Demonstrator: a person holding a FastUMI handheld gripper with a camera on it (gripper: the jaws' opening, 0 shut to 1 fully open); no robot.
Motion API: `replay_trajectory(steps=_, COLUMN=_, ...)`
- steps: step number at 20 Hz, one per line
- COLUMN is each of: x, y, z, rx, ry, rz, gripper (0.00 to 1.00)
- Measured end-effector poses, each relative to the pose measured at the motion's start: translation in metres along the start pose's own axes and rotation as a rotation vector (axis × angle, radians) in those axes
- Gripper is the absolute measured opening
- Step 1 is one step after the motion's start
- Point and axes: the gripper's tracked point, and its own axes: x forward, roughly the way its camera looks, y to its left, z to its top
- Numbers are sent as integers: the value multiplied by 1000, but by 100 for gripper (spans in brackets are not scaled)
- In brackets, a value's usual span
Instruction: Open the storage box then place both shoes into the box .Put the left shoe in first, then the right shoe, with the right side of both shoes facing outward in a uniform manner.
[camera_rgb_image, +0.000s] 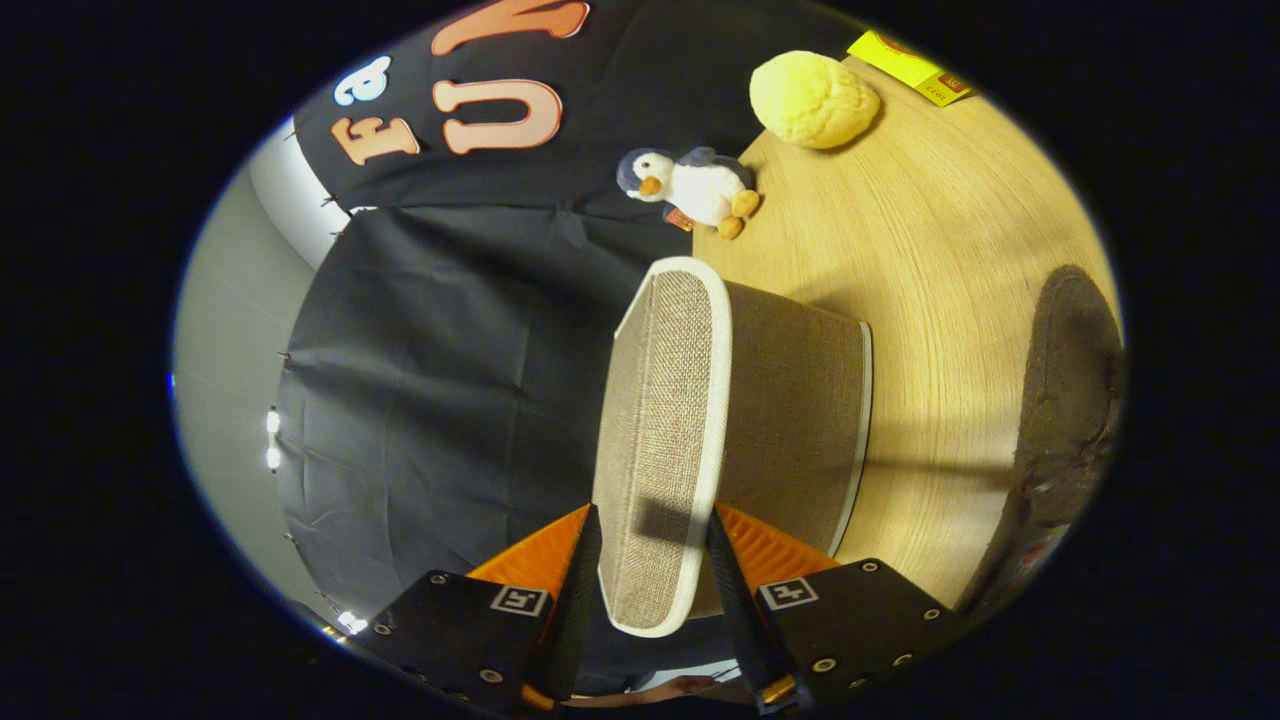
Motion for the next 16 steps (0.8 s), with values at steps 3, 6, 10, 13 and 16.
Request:
replay_trajectory(steps=3, x=1, y=21, z=10, rx=4, ry=-41, rz=46, gripper=43)
replay_trajectory(steps=6, x=11, y=6, z=5, rx=-66, ry=-16, rz=-45, gripper=32)
replay_trajectory(steps=10, x=28, y=-30, z=-2, rx=-66, ry=21, rz=-194, gripper=28)
replay_trajectory(steps=13, x=24, y=-10, z=4, rx=-45, ry=-39, rz=-171, gripper=9)
replay_trajectory(steps=16, x=23, y=14, z=16, rx=-27, ry=-79, rz=-136, gripper=2)
